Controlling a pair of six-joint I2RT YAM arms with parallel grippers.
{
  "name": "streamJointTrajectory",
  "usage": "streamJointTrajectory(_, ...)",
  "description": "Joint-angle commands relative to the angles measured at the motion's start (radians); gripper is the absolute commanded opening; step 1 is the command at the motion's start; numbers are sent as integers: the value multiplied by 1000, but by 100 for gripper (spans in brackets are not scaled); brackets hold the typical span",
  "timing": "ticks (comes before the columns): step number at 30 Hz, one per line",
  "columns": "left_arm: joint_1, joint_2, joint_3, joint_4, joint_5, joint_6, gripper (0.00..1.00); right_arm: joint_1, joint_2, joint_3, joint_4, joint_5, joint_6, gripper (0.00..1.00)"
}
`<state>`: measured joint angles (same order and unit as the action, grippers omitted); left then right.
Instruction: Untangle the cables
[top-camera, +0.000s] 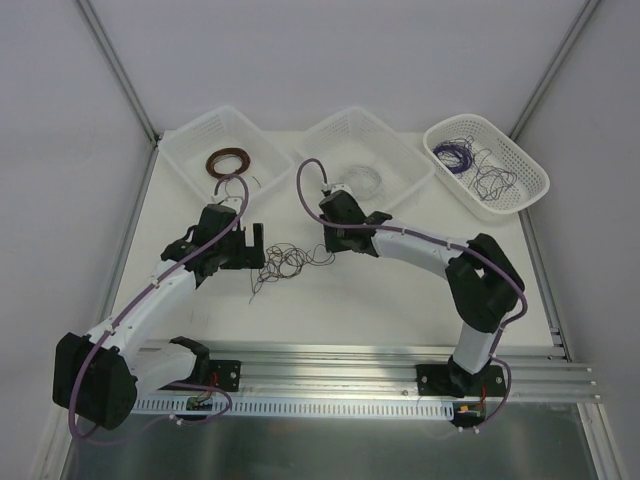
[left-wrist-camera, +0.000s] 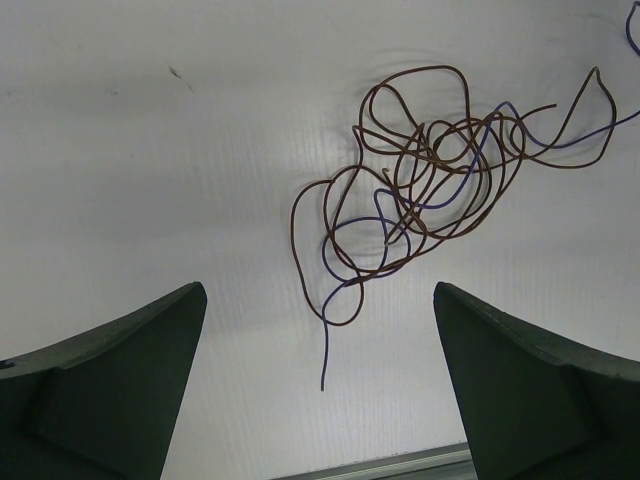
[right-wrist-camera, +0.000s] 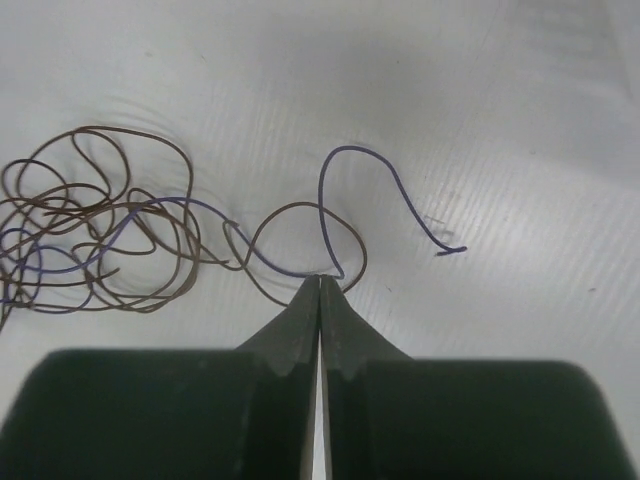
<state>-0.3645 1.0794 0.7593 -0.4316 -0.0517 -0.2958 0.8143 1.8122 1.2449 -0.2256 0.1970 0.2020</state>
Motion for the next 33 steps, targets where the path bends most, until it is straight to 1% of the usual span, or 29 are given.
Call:
streamJointTrajectory(1,10,8,35,7,33,-9,99,5,-138,5,-26,42,-24,1)
streamJointTrajectory(5,13,8,32,7,35,-8,99,11,-233,-7,-43,21,-35,1)
streamJointTrajectory(7,12,8,32,8,38,-8,99,11,-252,-4,-47,15,-35,1)
streamJointTrajectory(8,12,10,34,7,42,-9,99,11,-251,-1,-55,3,-38,4)
streamJointTrajectory(11,12,13,34,7,49,-11,99,11,-209,31,-81,-16,-53,27)
streamJointTrajectory(13,12,11,32,7,47,-11,99,11,-151,44,-81,-22,-62,33)
streamJointTrajectory(17,13,14,32,8,41,-8,99,11,-47,71,-60,-19,-85,34)
streamJointTrajectory(23,13,17,34,8,42,-8,99,9,90,126,-41,4,-99,30)
streamJointTrajectory(24,13,19,34,7,42,-8,99,9,101,136,-41,8,-101,28)
streamJointTrajectory(25,13,19,34,7,42,-6,99,9,107,139,-41,13,-102,22)
streamJointTrajectory(26,13,20,35,7,42,-6,99,9,107,139,-46,28,-105,18)
streamJointTrajectory(27,15,20,34,8,42,-6,99,9,98,134,-47,35,-105,13)
streamJointTrajectory(28,15,22,34,7,44,-6,99,14,78,111,-44,42,-107,3)
streamJointTrajectory(29,15,24,34,7,46,-6,99,16,55,97,-37,51,-116,1)
streamJointTrajectory(30,15,22,35,7,47,-8,99,17,2,87,-37,71,-124,1)
streamJointTrajectory(32,16,24,35,7,50,-6,99,22,-52,68,-81,88,-136,1)
streamJointTrajectory(33,18,22,37,7,50,-8,99,25,-120,65,-99,102,-147,1)
